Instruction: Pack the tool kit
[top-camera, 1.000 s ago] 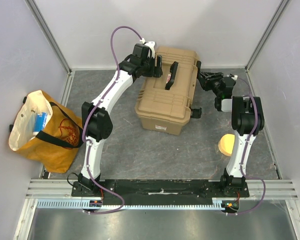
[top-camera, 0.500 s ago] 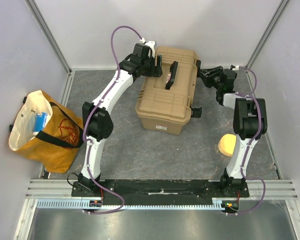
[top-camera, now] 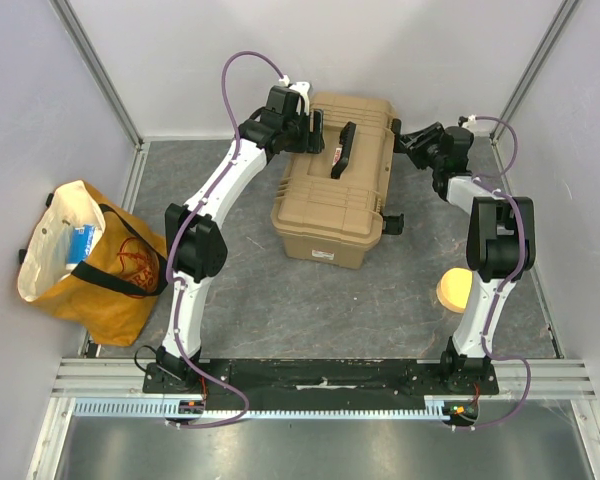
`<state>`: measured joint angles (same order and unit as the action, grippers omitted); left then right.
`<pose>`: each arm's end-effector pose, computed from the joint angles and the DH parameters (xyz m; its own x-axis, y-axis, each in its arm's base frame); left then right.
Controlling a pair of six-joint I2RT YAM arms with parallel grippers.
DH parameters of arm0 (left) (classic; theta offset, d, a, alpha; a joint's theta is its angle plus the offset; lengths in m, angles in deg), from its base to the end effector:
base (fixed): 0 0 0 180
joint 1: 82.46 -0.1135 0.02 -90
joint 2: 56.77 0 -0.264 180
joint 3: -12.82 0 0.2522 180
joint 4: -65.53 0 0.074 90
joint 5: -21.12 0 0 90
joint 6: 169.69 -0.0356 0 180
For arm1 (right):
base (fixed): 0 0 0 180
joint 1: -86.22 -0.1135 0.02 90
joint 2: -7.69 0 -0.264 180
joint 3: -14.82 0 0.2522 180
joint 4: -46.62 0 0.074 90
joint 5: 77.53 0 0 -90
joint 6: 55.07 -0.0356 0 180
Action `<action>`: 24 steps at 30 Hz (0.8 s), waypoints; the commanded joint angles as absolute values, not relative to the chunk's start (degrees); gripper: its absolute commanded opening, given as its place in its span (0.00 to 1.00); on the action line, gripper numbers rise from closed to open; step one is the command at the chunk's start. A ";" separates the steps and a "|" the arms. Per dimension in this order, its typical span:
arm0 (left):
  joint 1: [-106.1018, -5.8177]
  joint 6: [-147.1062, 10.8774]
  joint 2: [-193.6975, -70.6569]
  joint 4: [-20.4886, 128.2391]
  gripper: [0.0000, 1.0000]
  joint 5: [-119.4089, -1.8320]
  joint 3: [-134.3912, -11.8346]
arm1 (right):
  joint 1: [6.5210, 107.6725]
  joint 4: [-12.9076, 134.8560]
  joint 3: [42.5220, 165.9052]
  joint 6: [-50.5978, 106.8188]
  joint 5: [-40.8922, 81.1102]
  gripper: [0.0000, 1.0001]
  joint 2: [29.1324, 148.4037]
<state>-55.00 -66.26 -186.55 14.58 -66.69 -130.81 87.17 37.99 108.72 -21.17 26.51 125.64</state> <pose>0.4618 -0.2415 0.3107 -0.6339 0.0679 -0.7704 0.3502 0.9134 -0.2077 0.4788 0.0007 0.2151 -0.3290 0.8108 -0.4841 0.0992 0.5395 0.8361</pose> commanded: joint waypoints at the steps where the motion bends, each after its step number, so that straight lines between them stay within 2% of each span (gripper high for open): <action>1: -52.75 -69.15 -197.04 -3.34 0.77 -67.65 -125.13 | 81.30 36.38 112.60 -17.20 32.33 0.50 122.30; 19: -52.66 -69.59 -197.04 -3.51 0.77 -67.74 -125.40 | 80.16 41.74 115.94 -10.87 29.87 0.51 121.94; 24: -52.75 -69.59 -197.04 -3.69 0.77 -67.83 -125.22 | 80.16 45.43 114.71 -12.18 28.99 0.61 123.26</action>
<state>-55.00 -66.00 -186.66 14.32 -66.97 -131.07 85.64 45.61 112.43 -11.40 22.29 124.52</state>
